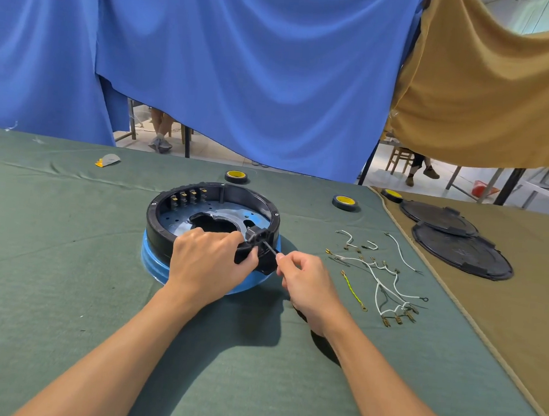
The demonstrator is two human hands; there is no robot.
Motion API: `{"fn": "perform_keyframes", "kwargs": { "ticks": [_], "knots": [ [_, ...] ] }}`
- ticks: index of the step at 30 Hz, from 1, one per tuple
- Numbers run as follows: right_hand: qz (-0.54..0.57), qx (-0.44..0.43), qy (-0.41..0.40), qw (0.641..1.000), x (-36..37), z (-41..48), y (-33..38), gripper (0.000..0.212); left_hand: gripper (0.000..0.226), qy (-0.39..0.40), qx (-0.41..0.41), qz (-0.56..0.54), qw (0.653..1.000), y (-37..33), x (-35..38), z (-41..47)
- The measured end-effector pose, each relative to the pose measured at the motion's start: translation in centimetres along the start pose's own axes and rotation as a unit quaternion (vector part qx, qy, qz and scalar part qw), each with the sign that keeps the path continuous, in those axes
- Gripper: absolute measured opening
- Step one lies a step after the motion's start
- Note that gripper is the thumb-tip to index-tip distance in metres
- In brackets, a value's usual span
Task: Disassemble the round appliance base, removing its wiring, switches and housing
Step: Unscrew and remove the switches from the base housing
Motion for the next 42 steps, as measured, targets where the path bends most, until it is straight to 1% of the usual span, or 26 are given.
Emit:
{"fn": "perform_keyframes", "kwargs": {
  "ticks": [1, 2, 5, 6, 10, 16, 19, 21, 24, 28, 31, 33, 37, 39, 41, 42],
  "knots": [
    [-0.027, -0.011, -0.010, 1.000, 0.0, -0.1, -0.1, 0.039, 0.040, -0.003, 0.003, -0.001, 1.000, 0.0, 0.0, 0.0],
    [-0.028, -0.015, -0.014, 0.999, -0.1, -0.2, -0.2, 0.039, 0.040, -0.005, 0.003, -0.003, 1.000, 0.0, -0.1, 0.0],
    [0.114, 0.026, 0.021, 0.993, -0.3, -0.4, -0.5, 0.037, 0.039, -0.003, -0.002, -0.005, 1.000, -0.1, -0.1, -0.1],
    [0.132, 0.033, 0.027, 0.990, -0.4, -0.3, -0.4, 0.037, 0.038, -0.002, -0.002, -0.005, 1.000, -0.1, -0.1, -0.1],
    [0.070, 0.014, 0.022, 0.997, -0.1, -0.3, -0.3, 0.038, 0.039, 0.001, 0.008, -0.004, 1.000, 0.0, -0.1, -0.2],
    [0.168, 0.033, 0.045, 0.984, -0.5, -0.8, -0.4, 0.033, 0.046, -0.001, 0.008, 0.003, 1.000, 0.0, -0.3, 0.0],
    [0.154, 0.024, 0.042, 0.987, -0.3, -0.8, -0.1, 0.032, 0.040, -0.007, 0.003, -0.006, 1.000, -0.1, -0.4, 0.1],
    [0.135, 0.016, 0.038, 0.990, -0.2, -0.7, 0.1, 0.031, 0.035, -0.010, -0.010, -0.020, 1.000, -0.2, -0.6, 0.2],
    [0.090, -0.010, 0.034, 0.995, -0.2, -0.4, 0.4, 0.033, 0.038, -0.007, -0.040, -0.041, 0.998, -0.3, -0.8, 0.6],
    [0.066, -0.040, 0.027, 0.997, 0.0, 0.0, 1.3, 0.032, 0.043, 0.014, -0.072, -0.026, 0.997, -0.2, -0.5, 0.9],
    [0.033, -0.056, 0.020, 0.998, -0.1, 0.3, 2.0, 0.031, 0.039, 0.011, -0.086, -0.046, 0.995, -0.1, -0.6, 0.9],
    [0.048, -0.054, 0.026, 0.997, -0.2, 0.4, 2.4, 0.031, 0.037, 0.007, -0.099, -0.063, 0.993, 0.0, -0.7, 1.0],
    [0.076, -0.054, 0.013, 0.996, -0.9, 0.3, 2.5, 0.030, 0.037, 0.039, -0.126, -0.082, 0.988, -0.1, -0.8, 1.3],
    [0.086, -0.057, 0.001, 0.995, -1.2, 0.3, 2.3, 0.029, 0.034, 0.057, -0.162, -0.134, 0.976, 0.0, -0.8, 1.7],
    [0.095, -0.057, -0.009, 0.994, -1.4, 0.3, 2.0, 0.029, 0.031, 0.080, -0.210, -0.203, 0.953, 0.3, -1.0, 2.3],
    [0.103, -0.058, -0.015, 0.993, -1.5, 0.2, 1.9, 0.029, 0.030, 0.089, -0.221, -0.224, 0.945, 0.4, -1.1, 2.6]
  ]
}}
Point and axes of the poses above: each hand's wrist, its own z-axis towards the middle knuckle, its own x-axis out of the palm, y = z × x, the point moved 2 cm from there along z, towards the middle knuckle, and after that the axes turned 6 degrees about z, right-handed, at the moved point
